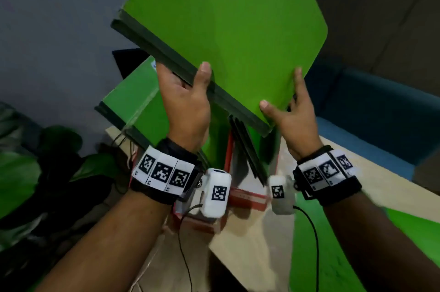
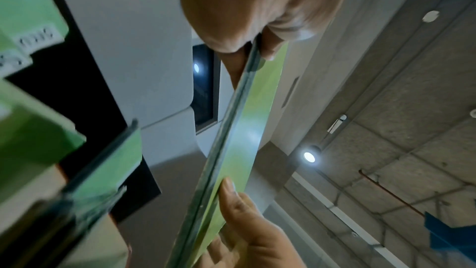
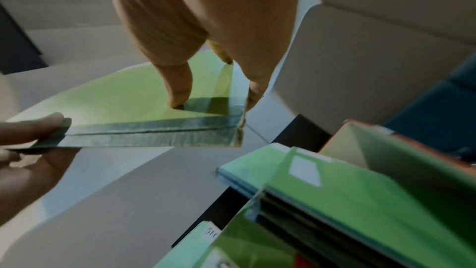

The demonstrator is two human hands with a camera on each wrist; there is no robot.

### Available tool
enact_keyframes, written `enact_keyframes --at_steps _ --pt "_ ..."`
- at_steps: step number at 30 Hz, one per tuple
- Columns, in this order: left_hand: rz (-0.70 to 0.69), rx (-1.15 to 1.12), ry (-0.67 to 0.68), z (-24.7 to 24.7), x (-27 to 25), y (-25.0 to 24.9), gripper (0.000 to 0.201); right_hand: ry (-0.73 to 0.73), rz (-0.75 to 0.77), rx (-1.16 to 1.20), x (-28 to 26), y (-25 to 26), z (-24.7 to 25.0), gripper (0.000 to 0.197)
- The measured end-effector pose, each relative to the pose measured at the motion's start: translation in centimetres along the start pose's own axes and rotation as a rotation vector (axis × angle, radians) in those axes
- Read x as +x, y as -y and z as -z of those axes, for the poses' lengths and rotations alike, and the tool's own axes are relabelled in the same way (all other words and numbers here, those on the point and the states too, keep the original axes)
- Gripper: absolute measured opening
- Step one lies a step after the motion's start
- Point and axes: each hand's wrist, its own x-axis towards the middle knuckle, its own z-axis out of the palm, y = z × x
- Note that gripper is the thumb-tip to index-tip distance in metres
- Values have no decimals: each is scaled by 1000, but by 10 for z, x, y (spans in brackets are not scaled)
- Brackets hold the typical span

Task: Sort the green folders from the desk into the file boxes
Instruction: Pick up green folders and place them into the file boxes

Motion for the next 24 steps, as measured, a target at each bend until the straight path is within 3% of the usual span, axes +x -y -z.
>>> enact_keyframes --at_steps 4,7,10,12,15,17,20,22,24 --pt "-83 -29 -74 33 25 -23 32 46 87 -157 18 18 -48 102" --pt "-179 -51 -266 56 36 -39 13 124 171 -175 24 24 -81 99" --pt "-336 -4 -477 81 46 -48 14 252 140 -130 20 27 -122 94" --pt "-414 -11 -546 98 52 -52 17 330 135 -146 16 30 -150 93" --pt "-461 32 -553 120 59 -51 23 437 72 -193 10 35 -186 91" --pt "-413 113 -539 132 64 -47 11 491 46 -247 4 34 -207 86" --pt "-337 246 -515 139 63 -35 22 603 12 -271 -8 28 -230 81" --pt "-315 284 -497 148 63 -19 13 634 -16 -204 -12 22 -241 77" --pt "-275 369 -474 154 62 -6 41 623 -2 -175 -14 17 -247 72"
